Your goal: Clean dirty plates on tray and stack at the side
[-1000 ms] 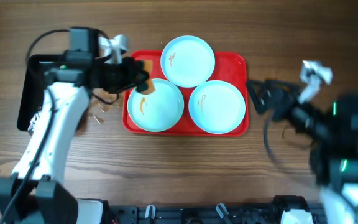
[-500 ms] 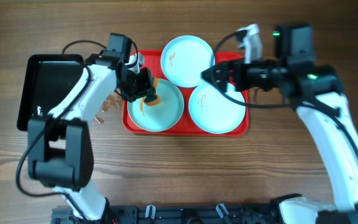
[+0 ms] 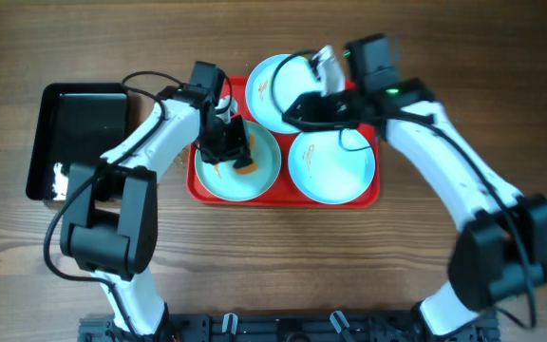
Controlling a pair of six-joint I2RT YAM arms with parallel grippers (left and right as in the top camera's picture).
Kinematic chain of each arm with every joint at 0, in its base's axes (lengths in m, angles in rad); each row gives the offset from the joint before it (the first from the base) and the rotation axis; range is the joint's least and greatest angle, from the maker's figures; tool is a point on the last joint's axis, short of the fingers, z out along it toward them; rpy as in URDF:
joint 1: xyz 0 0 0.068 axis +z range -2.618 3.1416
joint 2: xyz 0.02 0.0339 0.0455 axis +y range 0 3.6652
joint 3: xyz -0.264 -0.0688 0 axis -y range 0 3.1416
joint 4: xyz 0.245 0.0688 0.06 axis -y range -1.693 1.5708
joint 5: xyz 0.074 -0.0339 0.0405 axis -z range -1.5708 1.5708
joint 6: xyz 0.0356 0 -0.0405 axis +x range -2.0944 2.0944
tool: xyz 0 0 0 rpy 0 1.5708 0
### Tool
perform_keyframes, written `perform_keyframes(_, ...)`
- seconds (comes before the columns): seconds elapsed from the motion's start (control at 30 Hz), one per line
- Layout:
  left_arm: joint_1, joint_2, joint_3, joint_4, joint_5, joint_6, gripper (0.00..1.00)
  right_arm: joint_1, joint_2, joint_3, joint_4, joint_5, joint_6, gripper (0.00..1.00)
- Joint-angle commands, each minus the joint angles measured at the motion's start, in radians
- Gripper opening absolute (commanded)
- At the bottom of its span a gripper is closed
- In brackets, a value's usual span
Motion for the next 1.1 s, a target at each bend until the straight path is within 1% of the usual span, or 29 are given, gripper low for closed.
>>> perform_keyframes(0.0,-0.001,0.009,-0.007,-0.006,-0.055,-0.017,0.04,0.025,0.1,0.032,-0.021,0.091,-0.066,0.36)
perform_keyframes(0.13,-0.001,0.009,-0.007,-0.006,-0.055,-0.017,0.04,0.039,0.143,0.074,-0.052,0.106,-0.098,0.37)
perform_keyframes(0.3,-0.002,0.009,-0.007,-0.006,-0.055,-0.017,0.04,0.072,0.158,0.136,-0.09,0.242,-0.113,0.37)
perform_keyframes(0.33,-0.002,0.009,-0.007,-0.006,-0.055,-0.017,0.04,0.078,0.166,0.152,-0.112,0.259,-0.116,0.4)
perform_keyframes(0.4,-0.002,0.009,-0.007,-0.007,-0.055,-0.017,0.04,0.083,0.191,0.191,-0.166,0.273,-0.122,0.41)
perform_keyframes(0.53,-0.002,0.009,-0.007,-0.006,-0.055,-0.017,0.04,0.083,0.283,0.356,-0.368,0.273,-0.14,0.44)
perform_keyframes(0.57,-0.002,0.009,-0.007,-0.006,-0.055,-0.017,0.04,0.083,0.294,0.386,-0.394,0.273,-0.143,0.46)
perform_keyframes(0.6,-0.002,0.009,-0.007,-0.006,-0.055,-0.017,0.04,0.083,0.302,0.415,-0.414,0.272,-0.146,0.49)
perform_keyframes(0.63,-0.002,0.009,-0.007,-0.006,-0.055,-0.017,0.04,0.084,0.303,0.436,-0.418,0.272,-0.145,0.58)
perform_keyframes(0.67,-0.002,0.009,-0.007,-0.007,-0.055,-0.017,0.04,0.085,0.302,0.439,-0.408,0.272,-0.144,0.64)
perform_keyframes(0.7,-0.002,0.009,-0.007,-0.007,-0.054,-0.017,0.04,0.087,0.297,0.439,-0.394,0.263,-0.138,0.75)
perform_keyframes(0.77,-0.002,0.009,-0.007,-0.01,-0.054,-0.017,0.04,0.089,0.297,0.438,-0.366,0.262,-0.082,0.85)
perform_keyframes(0.8,-0.002,0.009,-0.007,-0.011,-0.054,-0.017,0.04,0.089,0.297,0.435,-0.354,0.265,-0.061,1.0)
perform_keyframes(1.07,-0.002,0.009,-0.007,-0.023,-0.078,-0.017,0.04,0.089,0.298,0.325,-0.227,0.308,-0.069,1.0)
